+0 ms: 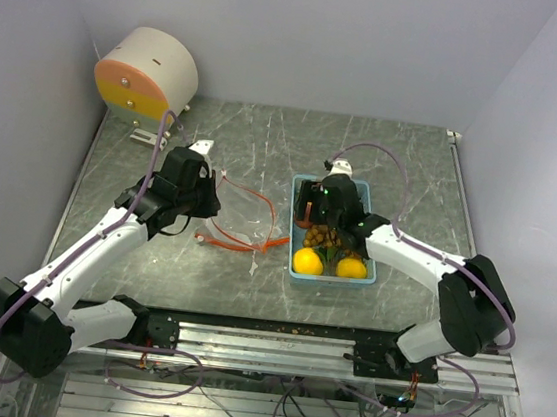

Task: Place the food in the zip-top bag and seal the zipper
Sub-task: Pick up the fake fruit from the bin.

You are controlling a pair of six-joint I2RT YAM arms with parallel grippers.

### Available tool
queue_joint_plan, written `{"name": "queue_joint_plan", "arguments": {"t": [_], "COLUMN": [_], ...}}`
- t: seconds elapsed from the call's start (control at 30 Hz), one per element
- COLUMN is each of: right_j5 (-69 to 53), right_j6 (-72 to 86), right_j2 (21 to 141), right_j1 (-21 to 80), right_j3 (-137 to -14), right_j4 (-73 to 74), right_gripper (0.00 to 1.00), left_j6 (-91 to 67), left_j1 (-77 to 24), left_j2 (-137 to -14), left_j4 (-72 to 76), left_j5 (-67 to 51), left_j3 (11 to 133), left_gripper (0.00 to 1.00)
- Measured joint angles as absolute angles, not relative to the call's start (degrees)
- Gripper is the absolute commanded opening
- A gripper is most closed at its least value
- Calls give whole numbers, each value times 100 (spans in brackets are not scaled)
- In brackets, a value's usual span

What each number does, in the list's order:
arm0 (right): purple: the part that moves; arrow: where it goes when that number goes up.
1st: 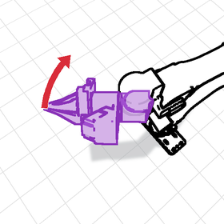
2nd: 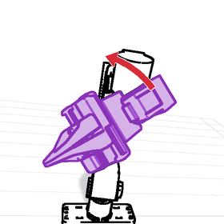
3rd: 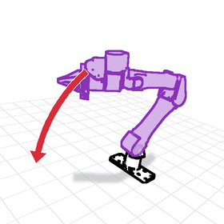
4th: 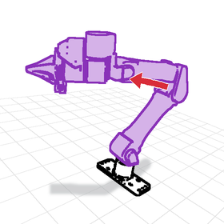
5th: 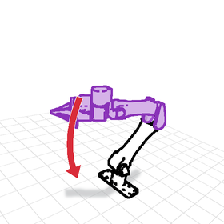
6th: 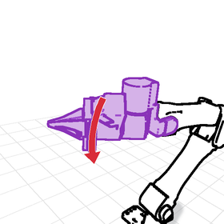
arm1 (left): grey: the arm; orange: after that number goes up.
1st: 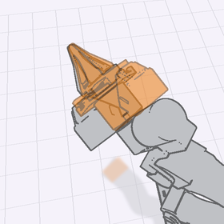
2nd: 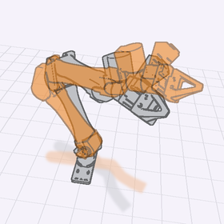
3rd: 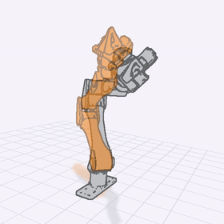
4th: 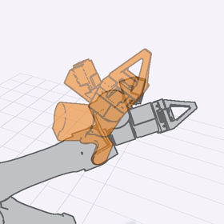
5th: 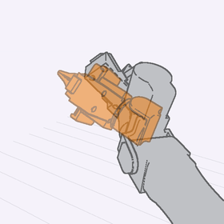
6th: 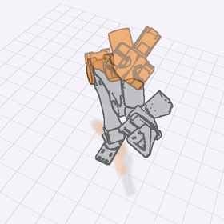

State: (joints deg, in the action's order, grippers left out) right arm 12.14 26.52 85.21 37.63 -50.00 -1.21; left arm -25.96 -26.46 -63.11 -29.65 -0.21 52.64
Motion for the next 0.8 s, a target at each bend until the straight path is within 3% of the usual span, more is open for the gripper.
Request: {"name": "queue_joint_plan", "arguments": {"t": [0.27,0.53,0.8], "right_j5": [1050,982,867], "right_j6": [2740,2781,2755], "right_j2": [8788,8809,8132], "right_j1": [3763,3760,3760], "right_j3": [-4816,-4812,-4692], "right_j4": [-237,-276,-202], "right_gripper": [63,33,30], "left_j6": [-2596,-2596,-2596], "left_j1": [-2648,-2648,-2672], "left_j2": [-6311,-6311,-6311], "left_j4": [-2967,-2967,-2967], "left_j5": [-19,-19,-16], "left_j3": [5264,5264,5262], "left_gripper": [7,7,7]}}
